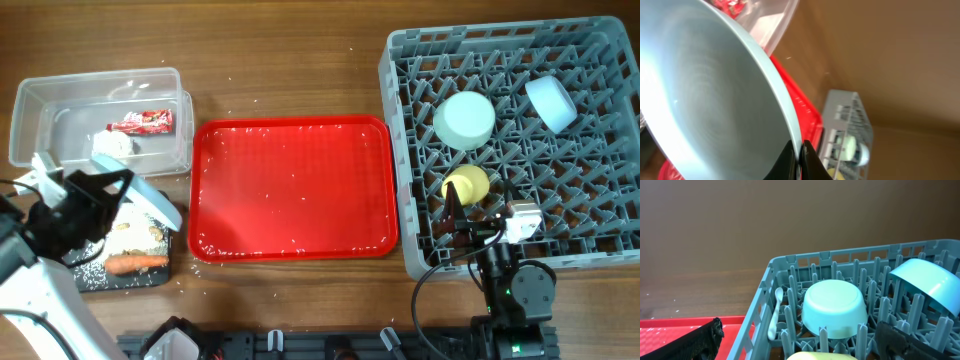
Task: Sort waste into correct bins and load items into the dishwasher rack
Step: 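Tip the white plate over the black tray to dump the scraps, then carry the white plate with the left gripper and stand it in the rack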
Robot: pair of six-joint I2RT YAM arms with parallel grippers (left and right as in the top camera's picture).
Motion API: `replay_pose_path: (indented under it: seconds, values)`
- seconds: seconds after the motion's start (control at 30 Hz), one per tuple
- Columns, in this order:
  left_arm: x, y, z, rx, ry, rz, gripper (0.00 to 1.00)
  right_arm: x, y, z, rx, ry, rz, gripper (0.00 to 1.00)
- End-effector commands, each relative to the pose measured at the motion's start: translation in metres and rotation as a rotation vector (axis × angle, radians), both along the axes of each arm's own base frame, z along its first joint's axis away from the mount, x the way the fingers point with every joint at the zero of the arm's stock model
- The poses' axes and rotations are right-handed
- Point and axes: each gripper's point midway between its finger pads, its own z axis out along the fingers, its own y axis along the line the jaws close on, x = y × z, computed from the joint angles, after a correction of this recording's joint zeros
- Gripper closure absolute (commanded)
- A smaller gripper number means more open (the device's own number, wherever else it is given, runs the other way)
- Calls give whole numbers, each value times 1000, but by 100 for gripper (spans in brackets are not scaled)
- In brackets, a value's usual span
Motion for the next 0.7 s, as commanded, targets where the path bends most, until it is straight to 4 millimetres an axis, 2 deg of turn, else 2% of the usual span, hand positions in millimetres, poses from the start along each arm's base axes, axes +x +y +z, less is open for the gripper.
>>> replay_pose_path:
  seconds: [0.0,0.1,0.23,0.3,0.4,0.53,0.57,0.6,0.63,0.67]
  values:
    - [-5,15,-9,31,86,100,96,-1,1,2,15,-10,8,0]
    - [11,-20,32,-92,-159,-95,96,-1,1,2,15,-10,8,0]
    - [19,-55,45,-81,-214,-233,96,-1,1,2,15,-10,8,0]
    - [26,-81,55,-66,-250,-338,96,-1,1,2,15,-10,8,0]
    - [39,-132,72,-23,-343,-517,96,-1,1,2,15,-10,8,0]
    - [53,-234,97,34,-528,-760,96,-1,1,2,15,-10,8,0]
    - [55,-267,101,39,-584,-814,96,-1,1,2,15,-10,8,0]
    - [56,-288,102,42,-620,-850,96,-1,1,2,15,-10,8,0]
    - [55,-317,103,36,-677,-902,96,-1,1,2,15,-10,8,0]
    - [56,-331,102,31,-701,-919,96,-1,1,2,15,-10,8,0]
